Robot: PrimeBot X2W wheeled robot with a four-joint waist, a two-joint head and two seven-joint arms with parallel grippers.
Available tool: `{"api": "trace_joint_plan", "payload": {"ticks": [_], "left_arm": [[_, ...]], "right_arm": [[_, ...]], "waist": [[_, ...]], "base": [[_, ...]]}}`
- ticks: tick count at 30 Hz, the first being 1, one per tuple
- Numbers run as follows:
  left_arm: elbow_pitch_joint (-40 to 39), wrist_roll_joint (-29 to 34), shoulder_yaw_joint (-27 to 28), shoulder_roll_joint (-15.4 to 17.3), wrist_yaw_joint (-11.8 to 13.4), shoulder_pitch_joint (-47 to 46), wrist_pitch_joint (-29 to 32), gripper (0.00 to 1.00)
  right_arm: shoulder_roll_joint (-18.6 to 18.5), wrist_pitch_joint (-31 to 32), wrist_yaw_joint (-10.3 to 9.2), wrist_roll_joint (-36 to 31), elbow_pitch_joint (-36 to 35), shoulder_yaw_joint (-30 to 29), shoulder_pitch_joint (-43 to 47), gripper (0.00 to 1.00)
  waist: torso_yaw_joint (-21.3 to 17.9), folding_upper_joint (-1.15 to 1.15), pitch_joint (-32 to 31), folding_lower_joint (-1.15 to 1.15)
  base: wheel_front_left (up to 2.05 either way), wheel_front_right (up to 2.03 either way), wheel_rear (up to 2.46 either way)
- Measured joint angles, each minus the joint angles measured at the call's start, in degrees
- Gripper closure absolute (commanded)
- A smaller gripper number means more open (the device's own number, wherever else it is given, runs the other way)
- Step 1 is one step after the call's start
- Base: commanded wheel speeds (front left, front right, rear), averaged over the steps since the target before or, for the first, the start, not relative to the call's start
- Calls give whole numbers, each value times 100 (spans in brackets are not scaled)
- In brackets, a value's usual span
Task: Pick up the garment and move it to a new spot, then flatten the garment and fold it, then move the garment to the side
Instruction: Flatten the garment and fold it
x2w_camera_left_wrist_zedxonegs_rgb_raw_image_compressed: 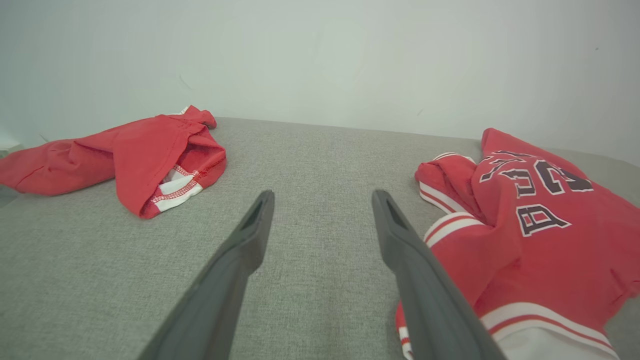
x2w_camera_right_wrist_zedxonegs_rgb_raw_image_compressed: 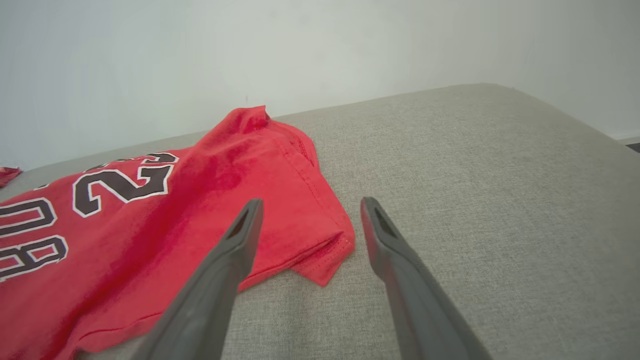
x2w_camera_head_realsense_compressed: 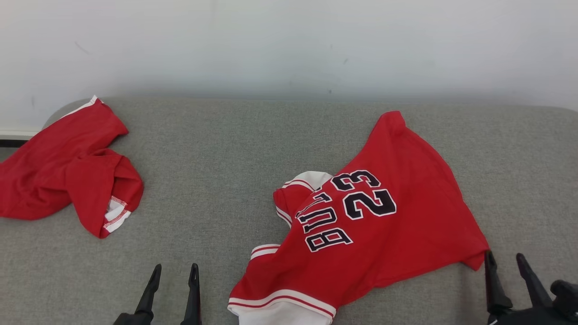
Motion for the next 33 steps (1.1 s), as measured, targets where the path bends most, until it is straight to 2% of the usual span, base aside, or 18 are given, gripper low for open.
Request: {"api": "trace_joint_plan", "payload": {"ticks": [7, 18, 19, 22, 27, 33], "left_arm": [[15, -11, -9, -2, 13, -23, 0, 0], [23, -8, 19, 1, 3, -21, 0, 0], [24, -4, 19, 0, -2, -25, 0, 0], [27, 11, 22, 0, -3, -36, 0, 0], [59, 37, 47, 0, -7, -37, 0, 0], [71, 52, 35, -1, -24, -5, 0, 0]], "right_arm": [[37, 153, 0, 16, 641, 303, -329, 0], [82, 44, 0, 196, 1900, 347, -887, 0], [82, 40, 0, 203, 2017, 383, -966, 33], [105, -92, 0, 212, 2283, 538, -1231, 100], [151, -289, 0, 237, 2431, 911, -1404, 100], [135, -363, 0, 371, 2084, 1491, -1070, 100]], "waist": [[179, 0, 13, 0], [378, 0, 54, 1], [391, 0, 59, 0], [415, 0, 74, 1], [414, 0, 21, 1], [392, 0, -90, 0]], "base": [[0, 0, 0], [0, 0, 0], [0, 0, 0], [0, 0, 0], [0, 0, 0], [0, 0, 0]]}}
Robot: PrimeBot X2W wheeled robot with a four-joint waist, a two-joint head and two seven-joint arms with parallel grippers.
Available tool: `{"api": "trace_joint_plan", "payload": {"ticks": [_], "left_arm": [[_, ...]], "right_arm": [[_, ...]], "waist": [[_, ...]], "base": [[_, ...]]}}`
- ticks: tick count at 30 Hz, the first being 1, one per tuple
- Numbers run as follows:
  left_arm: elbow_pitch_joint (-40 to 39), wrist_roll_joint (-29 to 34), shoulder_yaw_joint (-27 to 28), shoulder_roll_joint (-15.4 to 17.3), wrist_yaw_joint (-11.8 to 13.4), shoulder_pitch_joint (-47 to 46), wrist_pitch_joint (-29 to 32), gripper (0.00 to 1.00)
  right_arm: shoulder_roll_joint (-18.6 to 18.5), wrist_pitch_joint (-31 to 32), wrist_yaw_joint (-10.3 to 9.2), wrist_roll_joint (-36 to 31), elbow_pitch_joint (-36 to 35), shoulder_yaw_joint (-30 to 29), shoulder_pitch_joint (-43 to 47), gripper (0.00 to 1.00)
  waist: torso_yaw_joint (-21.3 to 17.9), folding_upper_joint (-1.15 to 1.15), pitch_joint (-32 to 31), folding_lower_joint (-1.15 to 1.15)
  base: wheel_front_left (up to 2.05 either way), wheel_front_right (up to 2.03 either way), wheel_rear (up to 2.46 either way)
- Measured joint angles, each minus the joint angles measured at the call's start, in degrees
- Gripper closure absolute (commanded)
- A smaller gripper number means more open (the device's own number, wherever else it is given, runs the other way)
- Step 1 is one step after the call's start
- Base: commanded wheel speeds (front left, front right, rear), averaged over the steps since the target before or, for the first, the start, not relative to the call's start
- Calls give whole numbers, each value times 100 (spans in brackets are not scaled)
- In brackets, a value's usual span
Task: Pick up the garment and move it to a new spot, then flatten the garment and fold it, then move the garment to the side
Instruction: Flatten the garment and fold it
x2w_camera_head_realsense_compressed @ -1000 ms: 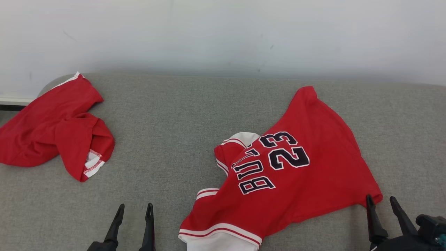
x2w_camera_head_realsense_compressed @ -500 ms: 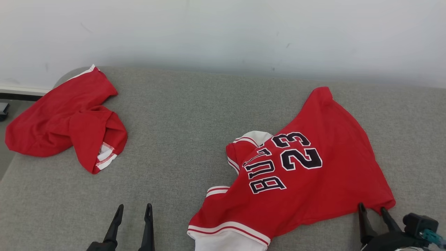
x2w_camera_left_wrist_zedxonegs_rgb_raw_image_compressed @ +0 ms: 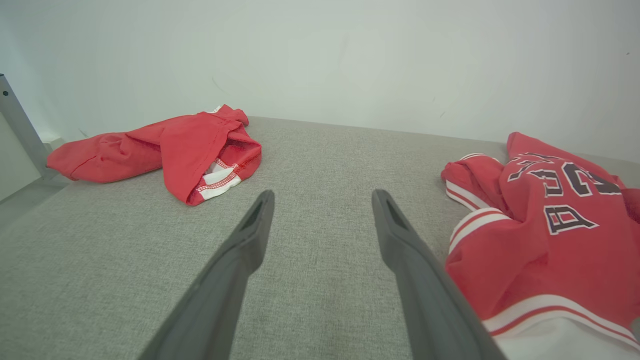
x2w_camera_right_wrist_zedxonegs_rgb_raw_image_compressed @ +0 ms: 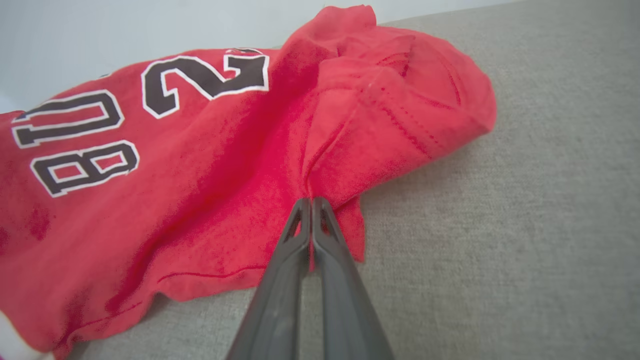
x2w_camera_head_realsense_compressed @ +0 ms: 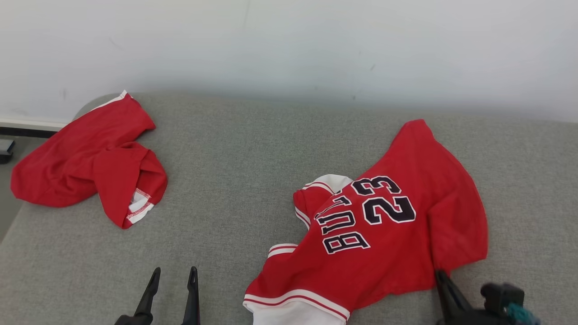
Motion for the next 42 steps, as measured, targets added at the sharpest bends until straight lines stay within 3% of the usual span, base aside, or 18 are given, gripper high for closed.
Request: {"api": "trace_joint_plan", "payload": {"ticks": [4, 5, 6, 7, 14, 21, 27, 34, 42], "left_arm": [[-22, -34, 5, 1, 21, 43, 0, 0], [-24, -40, -5, 2, 21, 65, 0, 0], [-23, -45, -14, 0, 21, 92, 0, 0], [-23, -45, -14, 0, 21, 92, 0, 0], [-22, -63, -42, 1, 29, 110, 0, 0], [23, -34, -73, 1, 12, 140, 0, 0], [182, 176, -432, 44, -189, 512, 0, 0], [477, 164, -1082, 91, -341, 972, 1, 0], [829, -155, -1243, 126, -386, 888, 18, 0]], "right_arm": [[-75, 102, 0, 212, -78, 102, 403, 100], [-102, 100, 0, 222, -115, 96, 452, 78], [-136, 99, 0, 225, -144, 94, 483, 10], [-136, 99, 0, 225, -144, 94, 483, 0], [-299, 40, 0, 296, -523, -12, 692, 0], [-321, -32, 0, 212, -1271, -495, 1024, 0], [-221, -44, 0, -42, -1706, -832, 1207, 0], [-289, -45, 0, -199, -1762, -1024, 1234, 0], [-584, 57, 0, -219, -1466, -709, 877, 0]], "waist": [[-56, 0, -32, 0], [-82, 0, -35, 0], [-107, 0, -36, 0], [-107, 0, -36, 0], [-283, 0, -65, 0], [-334, 0, -110, 0], [-350, 0, -154, 0], [-339, 0, -69, 0], [-327, 0, -15, 0]], "base": [[0, 0, 0], [0, 0, 0], [0, 0, 0], [0, 0, 0], [0, 0, 0], [0, 0, 0], [0, 0, 0], [0, 0, 0], [0, 0, 0]]}}
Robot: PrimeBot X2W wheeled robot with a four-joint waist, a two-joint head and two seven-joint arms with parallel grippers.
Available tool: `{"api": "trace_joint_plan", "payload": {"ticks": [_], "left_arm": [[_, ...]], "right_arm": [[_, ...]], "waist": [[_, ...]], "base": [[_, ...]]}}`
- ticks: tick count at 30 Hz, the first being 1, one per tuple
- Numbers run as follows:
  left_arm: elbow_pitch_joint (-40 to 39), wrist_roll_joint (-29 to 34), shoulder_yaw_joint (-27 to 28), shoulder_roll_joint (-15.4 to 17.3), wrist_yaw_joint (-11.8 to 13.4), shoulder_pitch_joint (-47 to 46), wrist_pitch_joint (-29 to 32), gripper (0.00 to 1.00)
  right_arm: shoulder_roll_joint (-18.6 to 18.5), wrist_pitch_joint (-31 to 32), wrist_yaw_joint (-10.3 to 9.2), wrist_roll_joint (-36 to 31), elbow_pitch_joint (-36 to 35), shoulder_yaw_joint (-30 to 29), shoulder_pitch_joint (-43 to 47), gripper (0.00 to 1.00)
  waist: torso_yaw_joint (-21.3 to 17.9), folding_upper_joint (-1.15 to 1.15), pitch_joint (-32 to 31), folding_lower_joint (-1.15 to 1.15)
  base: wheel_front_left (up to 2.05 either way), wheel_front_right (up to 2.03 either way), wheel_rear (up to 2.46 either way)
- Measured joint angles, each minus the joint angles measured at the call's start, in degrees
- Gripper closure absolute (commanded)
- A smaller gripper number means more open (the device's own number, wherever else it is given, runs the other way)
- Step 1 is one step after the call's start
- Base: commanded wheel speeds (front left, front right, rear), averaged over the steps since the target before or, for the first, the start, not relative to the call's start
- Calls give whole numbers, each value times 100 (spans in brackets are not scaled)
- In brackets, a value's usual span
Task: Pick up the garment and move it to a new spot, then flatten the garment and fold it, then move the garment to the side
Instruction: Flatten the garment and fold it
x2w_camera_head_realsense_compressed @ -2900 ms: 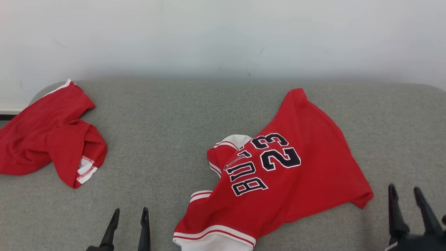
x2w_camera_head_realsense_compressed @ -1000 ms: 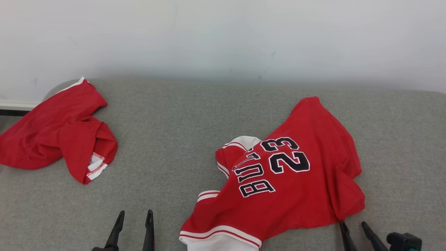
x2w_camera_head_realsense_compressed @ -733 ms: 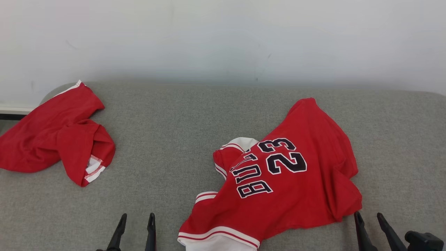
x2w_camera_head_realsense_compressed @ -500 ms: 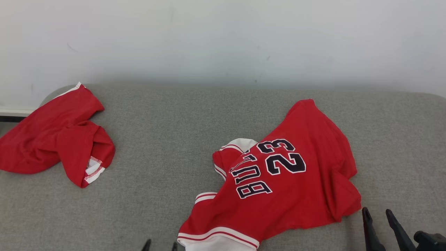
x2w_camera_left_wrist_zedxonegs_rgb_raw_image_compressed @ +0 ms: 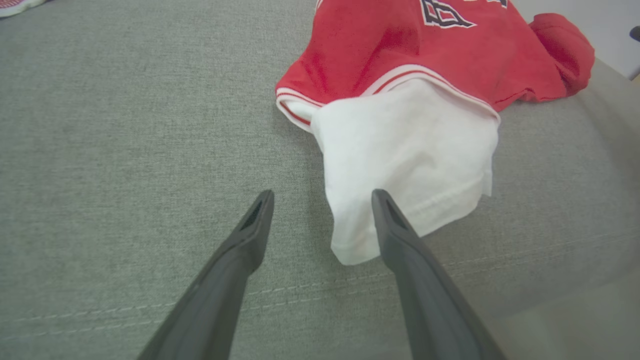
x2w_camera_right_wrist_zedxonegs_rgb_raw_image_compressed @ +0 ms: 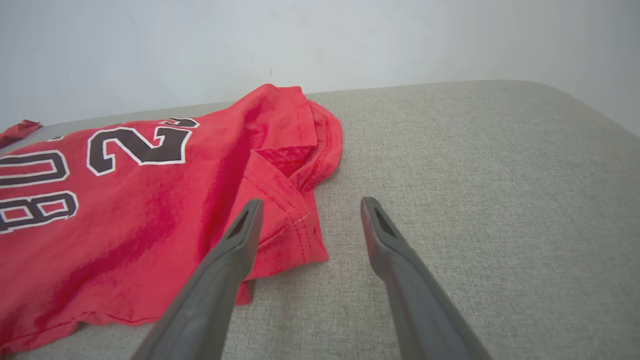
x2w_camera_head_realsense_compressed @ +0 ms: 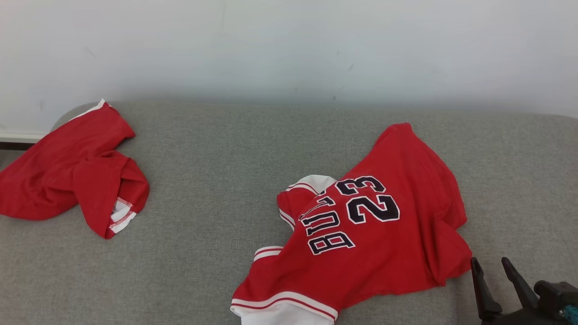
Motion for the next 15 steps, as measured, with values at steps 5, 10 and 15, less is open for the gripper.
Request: {"api": "trace_joint_plan", "payload": {"ticks": [5, 10, 15], "left_arm": [[289, -155, -221, 44, -4, -185, -1, 0], [744, -382, -447, 55, -33, -472, -10, 0], [1270, -744, -775, 43, -41, -844, -4, 0]], "right_arm": [[-168, 112, 0, 83, 390, 261, -319, 0], [-321, 283, 0, 203, 917, 581, -711, 0], [-365, 309, 0, 356, 1373, 789, -956, 32]], "waist": [[63, 0, 21, 0], [153, 0, 108, 0], [282, 0, 166, 0]], "base": [[0, 0, 0], [0, 0, 0], [0, 0, 0]]}}
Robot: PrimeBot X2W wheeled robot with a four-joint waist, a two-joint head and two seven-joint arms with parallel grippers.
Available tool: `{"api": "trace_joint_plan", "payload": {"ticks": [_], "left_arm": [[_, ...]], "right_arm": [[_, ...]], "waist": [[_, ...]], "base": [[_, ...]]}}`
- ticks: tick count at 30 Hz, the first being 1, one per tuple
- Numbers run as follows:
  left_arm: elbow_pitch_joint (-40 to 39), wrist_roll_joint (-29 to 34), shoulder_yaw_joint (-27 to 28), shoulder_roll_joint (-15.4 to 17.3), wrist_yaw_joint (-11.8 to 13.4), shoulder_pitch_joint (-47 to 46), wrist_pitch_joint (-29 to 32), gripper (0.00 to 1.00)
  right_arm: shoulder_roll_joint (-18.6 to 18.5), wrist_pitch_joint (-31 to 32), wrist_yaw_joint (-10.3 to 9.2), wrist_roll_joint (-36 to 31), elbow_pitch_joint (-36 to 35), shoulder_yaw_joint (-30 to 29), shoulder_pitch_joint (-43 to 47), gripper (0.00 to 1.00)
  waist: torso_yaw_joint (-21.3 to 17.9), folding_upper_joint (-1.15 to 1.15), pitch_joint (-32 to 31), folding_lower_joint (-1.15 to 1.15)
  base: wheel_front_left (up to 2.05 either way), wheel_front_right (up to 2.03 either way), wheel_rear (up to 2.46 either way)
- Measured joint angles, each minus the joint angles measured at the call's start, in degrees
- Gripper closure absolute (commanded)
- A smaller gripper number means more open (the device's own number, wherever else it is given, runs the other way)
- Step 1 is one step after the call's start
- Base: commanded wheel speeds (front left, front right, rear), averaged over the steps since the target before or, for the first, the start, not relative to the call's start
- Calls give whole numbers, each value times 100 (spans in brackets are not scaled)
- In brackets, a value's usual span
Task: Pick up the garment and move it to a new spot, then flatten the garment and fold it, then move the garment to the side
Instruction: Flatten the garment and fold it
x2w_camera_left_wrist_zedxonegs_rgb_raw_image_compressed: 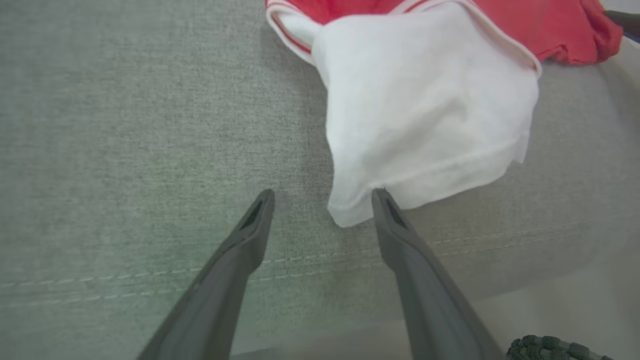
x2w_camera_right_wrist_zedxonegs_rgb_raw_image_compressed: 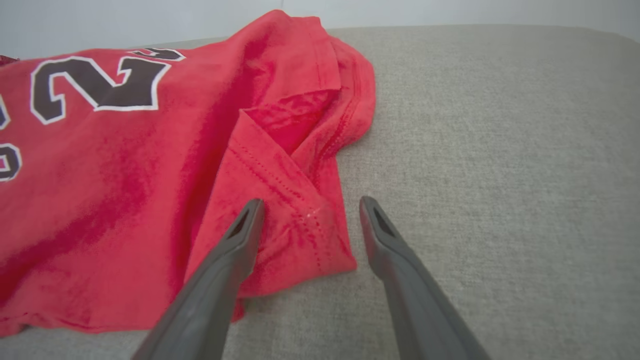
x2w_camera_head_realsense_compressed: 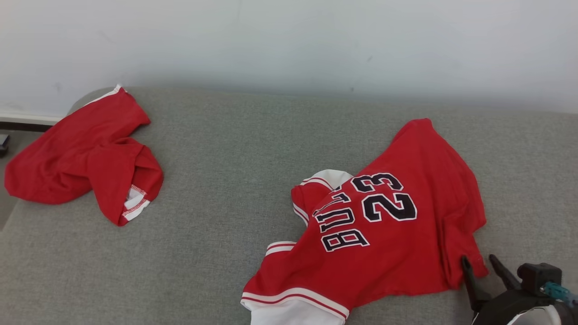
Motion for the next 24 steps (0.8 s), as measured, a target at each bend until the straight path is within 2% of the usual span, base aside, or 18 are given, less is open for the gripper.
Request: {"api": "trace_joint_plan", "payload": {"ticks": [1, 2, 3, 7, 11, 20, 24], "left_arm": [[116, -119, -98, -11, 0, -97, 12, 0], [214, -325, -148, -33, 0, -167, 10, 72], [299, -456, -234, -42, 0, -231, 4, 100], [523, -836, -313, -113, 0, -391, 3, 100], [455, -901, -200, -158, 0, -388, -9, 100], [-1035, -632, 655, -85, 43, -34, -12, 100], [-1572, -532, 755, 105, 41, -307, -12, 100]], "right_arm": [[-1, -14, 0, 15, 57, 55, -32, 85], [-1, -65, 0, 24, 79, 103, -66, 100], [-5, -113, 0, 49, 112, 136, -103, 100], [-8, -252, 0, 129, 224, 211, -144, 100], [-38, -328, 0, 168, 153, 201, -77, 100], [-9, -398, 0, 532, -879, -38, 361, 100], [11, -318, 0, 671, -1335, -45, 170, 100]], "waist": [[26, 0, 7, 0], [51, 0, 11, 0], [67, 0, 10, 0], [59, 0, -58, 0], [21, 0, -120, 0], [-103, 0, -178, 0], [-174, 0, -150, 0]], "base": [[0, 0, 0], [0, 0, 0], [0, 0, 0], [0, 0, 0], [0, 0, 0], [0, 0, 0], [0, 0, 0]]}}
